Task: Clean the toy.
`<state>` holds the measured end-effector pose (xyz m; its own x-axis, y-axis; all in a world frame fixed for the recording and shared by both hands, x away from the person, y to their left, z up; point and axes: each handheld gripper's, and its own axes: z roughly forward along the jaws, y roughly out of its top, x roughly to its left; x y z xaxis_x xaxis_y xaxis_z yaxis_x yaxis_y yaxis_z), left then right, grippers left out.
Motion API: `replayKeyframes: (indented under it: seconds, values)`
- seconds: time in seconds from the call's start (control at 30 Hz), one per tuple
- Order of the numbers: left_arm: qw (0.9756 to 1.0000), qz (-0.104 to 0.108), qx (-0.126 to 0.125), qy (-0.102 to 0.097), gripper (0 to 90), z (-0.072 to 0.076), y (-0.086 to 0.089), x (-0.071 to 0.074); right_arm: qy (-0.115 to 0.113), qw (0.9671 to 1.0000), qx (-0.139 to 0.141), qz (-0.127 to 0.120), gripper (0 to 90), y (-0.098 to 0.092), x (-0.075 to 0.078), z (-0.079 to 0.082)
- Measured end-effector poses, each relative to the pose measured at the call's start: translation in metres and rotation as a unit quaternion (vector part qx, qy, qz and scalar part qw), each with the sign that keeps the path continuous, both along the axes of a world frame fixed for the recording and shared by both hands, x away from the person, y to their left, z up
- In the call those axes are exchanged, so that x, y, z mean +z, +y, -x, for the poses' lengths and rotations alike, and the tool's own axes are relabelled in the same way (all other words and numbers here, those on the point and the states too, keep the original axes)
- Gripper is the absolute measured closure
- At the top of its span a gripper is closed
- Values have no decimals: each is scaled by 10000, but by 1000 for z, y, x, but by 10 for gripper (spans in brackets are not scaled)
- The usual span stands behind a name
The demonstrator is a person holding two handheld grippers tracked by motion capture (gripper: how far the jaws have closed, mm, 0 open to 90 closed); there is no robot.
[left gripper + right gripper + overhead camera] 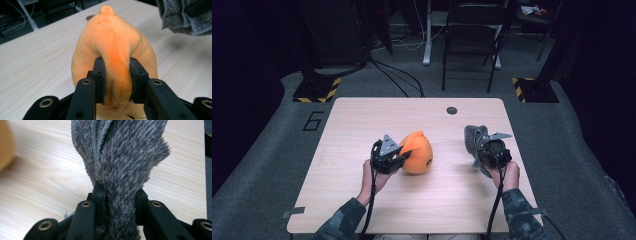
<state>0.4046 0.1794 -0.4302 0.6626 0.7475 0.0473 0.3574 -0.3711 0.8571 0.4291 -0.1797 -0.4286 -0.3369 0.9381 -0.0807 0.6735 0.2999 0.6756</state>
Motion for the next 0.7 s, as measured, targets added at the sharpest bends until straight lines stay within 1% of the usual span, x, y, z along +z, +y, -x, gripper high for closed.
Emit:
replayKeyframes:
  seconds: [0.03, 0.07, 0.1, 0.13, 0.17, 0.23, 0.27, 0.3, 0.33, 0.37, 0.4, 0.43, 0.47, 0.53, 0.6, 0.63, 0.67, 0.7]
  values:
    - [10000, 1, 51, 59, 710, 1, 5, -2, 39, 10000, -6, 56, 709, -1, -4, 0]
    - [9999, 20, 133, 69, 709, 1, 10, -5, 86, 9999, -20, 47, 707, -2, -8, 0]
    - [9997, 54, 196, 144, 708, 1, 16, -8, 138, 9999, -19, 95, 704, -2, -13, -1]
    - [9994, 76, 277, 179, 706, 1, 21, -11, 178, 9997, -33, 149, 703, -2, -19, -2]
    - [9992, 126, 333, 203, 705, 0, 26, -14, 265, 9995, -47, 157, 702, -2, -24, -3]
    - [9983, 263, 433, 295, 698, 0, 34, -17, 342, 9990, -61, 295, 695, -3, -33, -6]
    - [9980, 266, 491, 303, 693, -1, 37, -18, 409, 9988, -109, 240, 689, -2, -36, -7]
    - [9977, 272, 531, 328, 685, -2, 40, -20, 411, 9988, -58, 275, 682, -3, -40, -9]
    - [9973, 310, 558, 375, 676, -3, 42, -22, 474, 9984, -117, 291, 665, -2, -43, -10]
    - [9971, 252, 597, 386, 666, -3, 44, -23, 478, 9984, -100, 297, 650, -3, -46, -12]
    - [9967, 222, 659, 416, 651, -4, 47, -24, 537, 9981, -96, 271, 632, -4, -49, -13]
    - [9962, 226, 684, 492, 638, -6, 49, -26, 583, 9978, -129, 276, 615, -4, -53, -15]
    - [9956, 225, 753, 504, 623, -7, 52, -27, 594, 9977, -160, 286, 590, -5, -56, -17]
    - [9947, 132, 838, 574, 581, -12, 56, -29, 672, 9971, -215, 270, 562, -7, -61, -19]
    - [9936, 30, 943, 619, 527, -16, 62, -31, 664, 9972, -222, 252, 506, -9, -64, -21]
    - [9924, -17, 1056, 633, 497, -19, 65, -32, 710, 9968, -301, 214, 484, -8, -64, -20]
    - [9908, -67, 1204, 608, 485, -21, 69, -33, 661, 9972, -238, 239, 460, -9, -65, -21]
    - [9898, -120, 1274, 625, 472, -23, 74, -34, 654, 9972, -263, 237, 429, -10, -65, -22]
